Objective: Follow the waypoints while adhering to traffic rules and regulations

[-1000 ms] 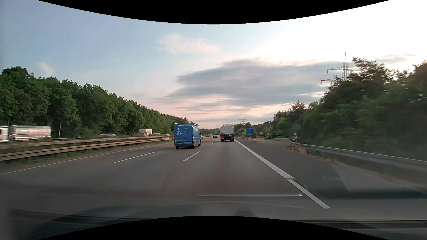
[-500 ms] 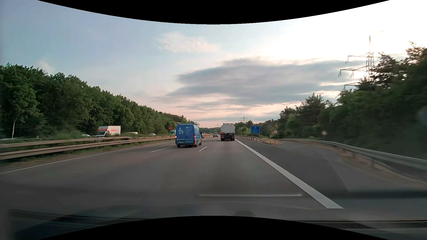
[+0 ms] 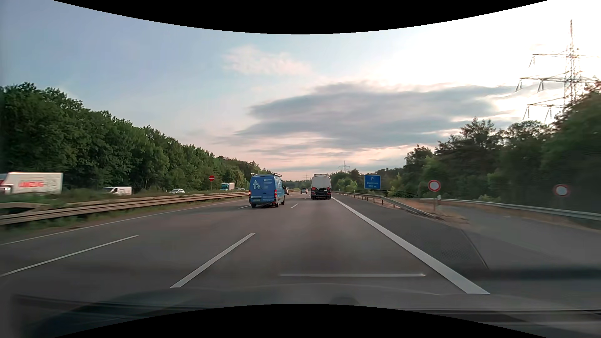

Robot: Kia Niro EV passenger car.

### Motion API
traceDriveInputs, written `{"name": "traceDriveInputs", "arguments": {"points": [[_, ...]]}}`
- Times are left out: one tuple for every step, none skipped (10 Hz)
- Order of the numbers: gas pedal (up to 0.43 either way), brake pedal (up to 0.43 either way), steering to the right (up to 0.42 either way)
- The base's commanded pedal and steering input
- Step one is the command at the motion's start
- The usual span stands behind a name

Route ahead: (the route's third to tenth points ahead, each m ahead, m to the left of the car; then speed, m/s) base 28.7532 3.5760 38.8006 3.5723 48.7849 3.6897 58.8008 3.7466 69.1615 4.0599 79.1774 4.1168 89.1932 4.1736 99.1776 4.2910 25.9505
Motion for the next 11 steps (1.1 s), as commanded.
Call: {"name": "traceDriveInputs", "arguments": {"points": [[0.299, 0.0, -0.003], [0.299, 0.0, -0.003], [0.299, 0.0, -0.003], [0.299, 0.0, -0.003], [0.299, 0.0, -0.003], [0.299, 0.0, -0.003], [0.299, 0.0, -0.003], [0.299, 0.0, -0.004], [0.299, 0.0, -0.005], [0.299, 0.0, -0.005], [0.299, 0.0, -0.006]]}}
